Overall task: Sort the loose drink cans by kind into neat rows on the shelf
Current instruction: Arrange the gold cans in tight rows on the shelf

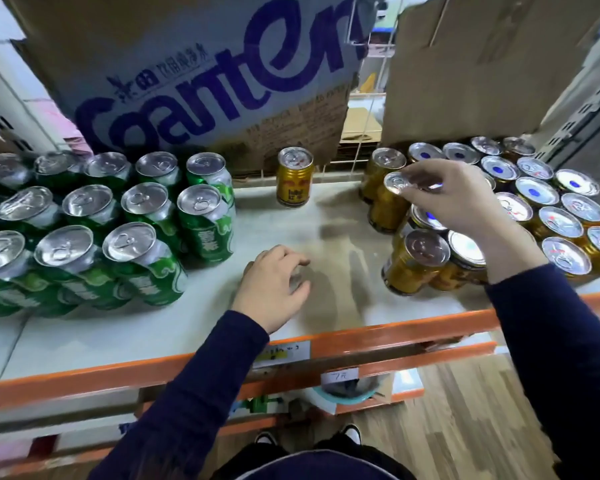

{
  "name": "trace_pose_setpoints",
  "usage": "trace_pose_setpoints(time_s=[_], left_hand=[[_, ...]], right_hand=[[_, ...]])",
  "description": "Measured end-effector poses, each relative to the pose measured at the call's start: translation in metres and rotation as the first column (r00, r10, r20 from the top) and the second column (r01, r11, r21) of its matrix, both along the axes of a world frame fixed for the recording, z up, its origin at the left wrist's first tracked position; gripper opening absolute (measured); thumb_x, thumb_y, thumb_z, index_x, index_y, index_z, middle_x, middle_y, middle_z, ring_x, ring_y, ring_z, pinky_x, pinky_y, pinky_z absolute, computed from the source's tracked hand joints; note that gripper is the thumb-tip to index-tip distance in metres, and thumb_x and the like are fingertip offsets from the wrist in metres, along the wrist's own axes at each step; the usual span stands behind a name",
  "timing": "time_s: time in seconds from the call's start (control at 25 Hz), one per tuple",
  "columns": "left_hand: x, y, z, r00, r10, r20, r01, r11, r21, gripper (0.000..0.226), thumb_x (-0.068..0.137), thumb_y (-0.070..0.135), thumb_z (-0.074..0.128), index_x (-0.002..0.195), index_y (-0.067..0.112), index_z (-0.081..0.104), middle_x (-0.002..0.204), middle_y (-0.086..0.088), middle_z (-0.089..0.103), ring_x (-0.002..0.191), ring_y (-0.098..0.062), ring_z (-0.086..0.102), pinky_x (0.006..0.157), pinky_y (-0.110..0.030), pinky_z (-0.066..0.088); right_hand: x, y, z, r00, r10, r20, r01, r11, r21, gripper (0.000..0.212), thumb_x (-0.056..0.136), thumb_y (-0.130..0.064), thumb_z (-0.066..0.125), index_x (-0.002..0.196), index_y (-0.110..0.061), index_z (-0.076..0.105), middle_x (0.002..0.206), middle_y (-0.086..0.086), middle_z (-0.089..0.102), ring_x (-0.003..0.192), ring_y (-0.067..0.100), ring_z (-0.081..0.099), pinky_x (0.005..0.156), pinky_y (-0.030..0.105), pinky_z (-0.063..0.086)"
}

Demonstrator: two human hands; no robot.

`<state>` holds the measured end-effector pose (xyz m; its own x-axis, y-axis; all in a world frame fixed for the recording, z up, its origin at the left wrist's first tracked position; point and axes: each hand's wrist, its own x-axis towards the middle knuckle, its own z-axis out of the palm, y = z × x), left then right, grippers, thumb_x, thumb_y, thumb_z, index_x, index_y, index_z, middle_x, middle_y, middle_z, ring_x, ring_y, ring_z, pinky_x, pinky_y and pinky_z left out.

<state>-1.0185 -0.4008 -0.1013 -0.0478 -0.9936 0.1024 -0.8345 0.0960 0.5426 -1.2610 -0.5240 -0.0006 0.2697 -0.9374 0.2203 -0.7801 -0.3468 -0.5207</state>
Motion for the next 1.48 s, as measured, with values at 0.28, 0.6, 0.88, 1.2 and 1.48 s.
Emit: trace_pose_setpoints(time_s=[0.28,0.6,0.88,1.2,1.48], left_hand=[[-0.101,-0.044,0.016,0.945,-0.202,-0.258,0.220,0.974,0.043,0.068,0.069,0.028,0.082,0.130,0.019,0.053,0.122,-0.002,0.061,0.106,-0.013,0.056,0.093,-0.027,0.045],[-0.119,-0.045,0.003,0.920,0.000,-0.393,0.030,0.997,0.069,0.080,0.053,0.025,0.090,0.124,0.026,0.053,0.113,0.005,0.067,0.106,-0.011,0.062,0.091,-0.021,0.048],[-0.046,-0.014,0.019,0.929,0.265,-0.259,-0.250,0.964,0.089,0.080,0.053,0.032,0.091,0.117,0.042,0.044,0.102,0.014,0.064,0.094,-0.008,0.060,0.074,-0.012,0.041],[-0.024,-0.014,0.038,0.937,0.243,-0.249,-0.253,0.967,-0.007,0.076,0.050,0.062,0.080,0.114,0.025,0.060,0.103,0.009,0.056,0.092,-0.006,0.054,0.081,-0.020,0.044],[-0.006,-0.015,0.046,0.959,0.180,-0.218,-0.193,0.980,-0.043,0.062,0.063,0.032,0.087,0.118,0.022,0.061,0.110,0.002,0.060,0.099,-0.012,0.055,0.085,-0.021,0.042]], right_hand=[[-0.096,0.036,-0.011,0.977,0.132,-0.167,-0.135,0.991,-0.008,0.041,0.077,-0.030,0.077,0.113,-0.013,0.068,0.099,-0.008,0.059,0.094,0.009,0.054,0.079,0.011,0.031],[-0.108,0.025,-0.011,0.896,0.346,-0.279,-0.336,0.938,0.082,0.083,0.063,-0.040,0.086,0.135,-0.022,0.050,0.127,0.005,0.056,0.117,0.022,0.052,0.092,0.028,0.038],[-0.061,0.021,-0.004,0.749,0.618,-0.238,-0.608,0.784,0.125,0.075,0.063,-0.048,0.084,0.126,-0.017,0.059,0.115,0.001,0.062,0.107,0.016,0.056,0.093,0.032,0.043],[0.000,-0.005,-0.013,0.818,0.532,-0.218,-0.541,0.841,0.025,0.079,0.064,-0.039,0.084,0.134,-0.019,0.053,0.124,0.005,0.056,0.116,0.022,0.052,0.093,0.025,0.037],[0.006,-0.015,-0.018,0.861,0.448,-0.241,-0.442,0.893,0.082,0.070,0.068,-0.044,0.081,0.129,-0.020,0.057,0.118,0.004,0.057,0.115,0.022,0.050,0.095,0.038,0.043]])
